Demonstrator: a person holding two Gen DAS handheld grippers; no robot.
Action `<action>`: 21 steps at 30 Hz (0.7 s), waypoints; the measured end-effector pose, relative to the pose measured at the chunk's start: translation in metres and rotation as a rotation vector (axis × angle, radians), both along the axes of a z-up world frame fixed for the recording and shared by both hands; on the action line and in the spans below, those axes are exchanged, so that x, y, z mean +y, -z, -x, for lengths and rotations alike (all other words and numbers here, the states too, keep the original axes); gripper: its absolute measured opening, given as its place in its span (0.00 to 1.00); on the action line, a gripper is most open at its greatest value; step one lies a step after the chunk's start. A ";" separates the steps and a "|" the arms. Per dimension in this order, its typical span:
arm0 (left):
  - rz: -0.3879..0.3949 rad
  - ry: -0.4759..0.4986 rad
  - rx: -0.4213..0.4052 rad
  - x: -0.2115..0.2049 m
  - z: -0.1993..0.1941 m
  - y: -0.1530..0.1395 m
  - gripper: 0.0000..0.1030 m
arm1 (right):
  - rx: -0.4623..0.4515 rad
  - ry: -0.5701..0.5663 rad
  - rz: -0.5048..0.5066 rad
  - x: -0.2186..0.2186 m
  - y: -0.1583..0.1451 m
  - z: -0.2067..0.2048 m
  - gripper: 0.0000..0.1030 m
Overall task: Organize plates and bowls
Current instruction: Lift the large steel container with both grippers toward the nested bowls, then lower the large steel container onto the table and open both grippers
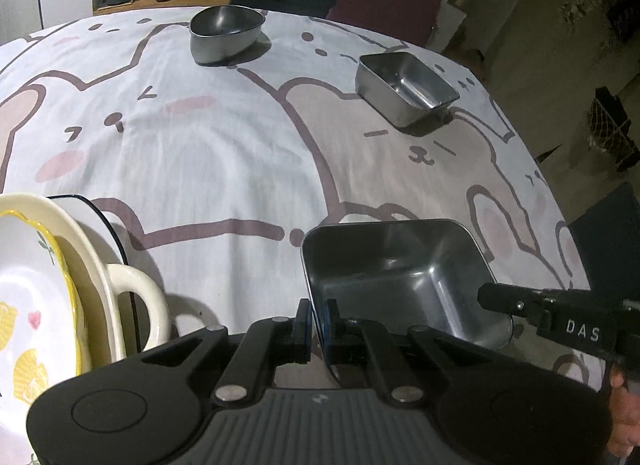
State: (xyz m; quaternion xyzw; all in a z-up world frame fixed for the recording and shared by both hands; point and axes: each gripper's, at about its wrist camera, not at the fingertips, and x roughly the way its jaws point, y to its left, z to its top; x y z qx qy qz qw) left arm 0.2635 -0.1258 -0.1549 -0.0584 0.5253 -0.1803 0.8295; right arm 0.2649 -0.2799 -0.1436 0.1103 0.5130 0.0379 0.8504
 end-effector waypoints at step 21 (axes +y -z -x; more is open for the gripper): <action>-0.012 0.038 0.013 -0.007 0.004 0.001 0.06 | 0.062 -0.004 0.040 -0.001 0.008 0.002 0.03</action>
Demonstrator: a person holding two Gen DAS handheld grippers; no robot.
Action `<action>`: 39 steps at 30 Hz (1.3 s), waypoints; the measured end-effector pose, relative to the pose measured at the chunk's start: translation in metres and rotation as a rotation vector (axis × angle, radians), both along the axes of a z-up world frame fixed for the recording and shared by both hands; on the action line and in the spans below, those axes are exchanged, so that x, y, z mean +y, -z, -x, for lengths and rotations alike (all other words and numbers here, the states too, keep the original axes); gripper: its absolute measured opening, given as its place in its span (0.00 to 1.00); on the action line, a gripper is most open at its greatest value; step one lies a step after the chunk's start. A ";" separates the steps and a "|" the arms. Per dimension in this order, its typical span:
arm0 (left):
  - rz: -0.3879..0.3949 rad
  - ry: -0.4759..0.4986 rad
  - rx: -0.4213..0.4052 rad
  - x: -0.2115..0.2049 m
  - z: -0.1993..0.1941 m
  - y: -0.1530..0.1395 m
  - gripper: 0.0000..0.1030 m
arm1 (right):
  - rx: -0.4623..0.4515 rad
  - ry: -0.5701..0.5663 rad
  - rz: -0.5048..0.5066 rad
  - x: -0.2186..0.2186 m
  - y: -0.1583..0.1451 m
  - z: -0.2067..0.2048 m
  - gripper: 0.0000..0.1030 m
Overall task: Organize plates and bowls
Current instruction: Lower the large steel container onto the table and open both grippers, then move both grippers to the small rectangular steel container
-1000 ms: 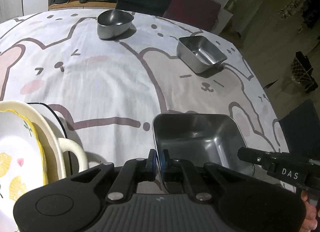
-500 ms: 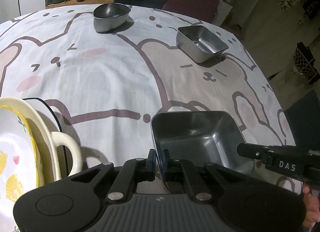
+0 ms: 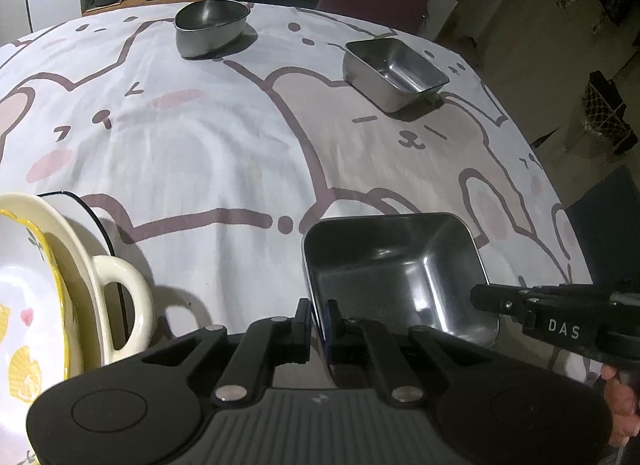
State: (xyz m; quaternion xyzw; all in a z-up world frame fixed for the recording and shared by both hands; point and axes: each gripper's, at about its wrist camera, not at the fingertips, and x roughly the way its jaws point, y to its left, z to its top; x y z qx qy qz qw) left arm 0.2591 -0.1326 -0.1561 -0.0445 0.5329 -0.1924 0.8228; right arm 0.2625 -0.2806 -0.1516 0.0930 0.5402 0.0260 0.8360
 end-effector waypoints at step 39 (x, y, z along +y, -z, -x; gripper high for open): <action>0.063 -0.107 -0.254 -0.020 -0.052 -0.066 1.00 | -0.371 0.143 0.035 -0.068 -0.062 -0.048 1.00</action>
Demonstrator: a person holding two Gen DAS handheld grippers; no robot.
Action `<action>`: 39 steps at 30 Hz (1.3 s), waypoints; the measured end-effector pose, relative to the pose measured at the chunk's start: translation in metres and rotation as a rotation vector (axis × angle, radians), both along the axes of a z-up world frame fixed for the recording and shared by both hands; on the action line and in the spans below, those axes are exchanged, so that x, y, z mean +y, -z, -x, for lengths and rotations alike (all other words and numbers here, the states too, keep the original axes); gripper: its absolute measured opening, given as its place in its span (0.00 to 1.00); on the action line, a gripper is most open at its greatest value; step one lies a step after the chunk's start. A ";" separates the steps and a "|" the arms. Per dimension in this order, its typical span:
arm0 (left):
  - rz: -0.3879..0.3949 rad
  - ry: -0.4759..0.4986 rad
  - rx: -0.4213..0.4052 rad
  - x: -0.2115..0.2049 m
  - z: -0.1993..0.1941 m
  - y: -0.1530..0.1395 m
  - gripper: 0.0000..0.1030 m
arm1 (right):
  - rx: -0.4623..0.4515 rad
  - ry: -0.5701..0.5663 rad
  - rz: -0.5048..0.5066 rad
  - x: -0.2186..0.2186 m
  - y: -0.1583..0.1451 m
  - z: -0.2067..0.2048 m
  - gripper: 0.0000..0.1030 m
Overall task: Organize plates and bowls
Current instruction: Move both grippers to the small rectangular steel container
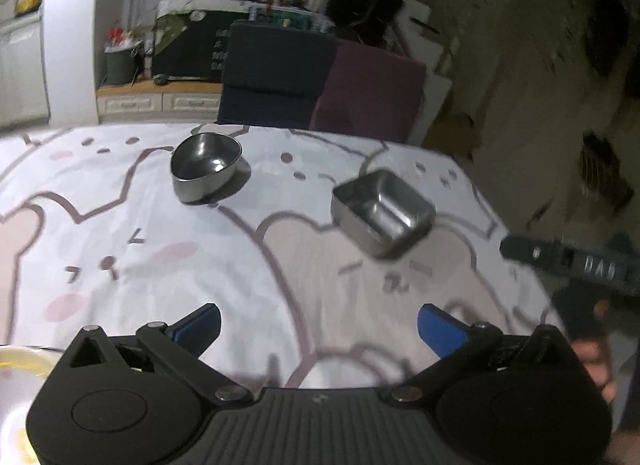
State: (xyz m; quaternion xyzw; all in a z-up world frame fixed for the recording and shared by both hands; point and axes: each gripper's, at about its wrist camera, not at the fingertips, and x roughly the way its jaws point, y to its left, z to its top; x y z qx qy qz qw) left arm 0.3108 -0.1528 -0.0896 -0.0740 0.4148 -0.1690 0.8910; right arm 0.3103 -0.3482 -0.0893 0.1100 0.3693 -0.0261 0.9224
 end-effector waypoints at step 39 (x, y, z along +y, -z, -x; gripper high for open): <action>-0.051 -0.168 0.218 -0.096 -0.153 0.095 0.90 | 0.055 -0.030 0.011 -0.050 0.074 -0.165 0.95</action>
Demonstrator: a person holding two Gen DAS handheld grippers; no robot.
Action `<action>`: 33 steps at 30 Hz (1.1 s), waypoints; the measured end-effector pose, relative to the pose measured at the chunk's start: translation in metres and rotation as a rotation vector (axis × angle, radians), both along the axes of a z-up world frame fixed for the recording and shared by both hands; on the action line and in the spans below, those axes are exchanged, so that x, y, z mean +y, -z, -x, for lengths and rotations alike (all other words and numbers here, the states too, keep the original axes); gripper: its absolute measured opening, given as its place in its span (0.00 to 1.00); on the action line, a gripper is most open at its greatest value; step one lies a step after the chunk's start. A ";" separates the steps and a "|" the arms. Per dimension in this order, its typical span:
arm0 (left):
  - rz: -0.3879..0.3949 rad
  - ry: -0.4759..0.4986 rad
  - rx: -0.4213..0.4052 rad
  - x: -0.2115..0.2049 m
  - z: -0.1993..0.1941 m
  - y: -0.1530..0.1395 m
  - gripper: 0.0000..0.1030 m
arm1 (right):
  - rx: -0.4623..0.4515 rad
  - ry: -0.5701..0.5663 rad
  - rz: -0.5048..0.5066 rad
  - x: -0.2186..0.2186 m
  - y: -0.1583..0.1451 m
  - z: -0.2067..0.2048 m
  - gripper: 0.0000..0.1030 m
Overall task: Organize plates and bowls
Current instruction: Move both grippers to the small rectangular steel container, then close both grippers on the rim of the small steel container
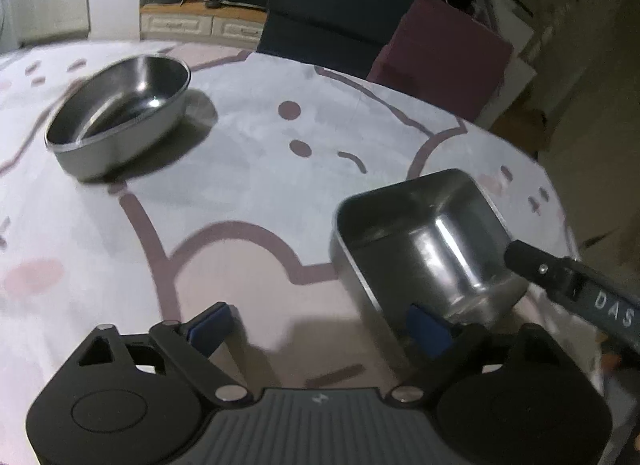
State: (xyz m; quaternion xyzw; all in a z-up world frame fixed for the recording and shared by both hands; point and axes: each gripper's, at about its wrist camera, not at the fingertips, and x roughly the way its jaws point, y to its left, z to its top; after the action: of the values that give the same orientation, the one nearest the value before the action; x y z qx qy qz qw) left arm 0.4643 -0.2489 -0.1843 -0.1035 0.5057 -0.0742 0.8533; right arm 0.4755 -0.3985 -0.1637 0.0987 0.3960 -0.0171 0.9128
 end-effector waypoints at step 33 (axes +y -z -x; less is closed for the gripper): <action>-0.107 0.209 -0.066 0.010 -0.013 -0.010 0.54 | 0.245 -0.144 -0.030 0.003 0.014 0.018 0.57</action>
State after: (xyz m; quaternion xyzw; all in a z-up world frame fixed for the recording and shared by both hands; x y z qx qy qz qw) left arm 0.4770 -0.2389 -0.1743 -0.0018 0.4886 -0.1390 0.8614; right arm 0.4576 -0.3956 -0.1777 0.0810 0.5108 0.0425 0.8548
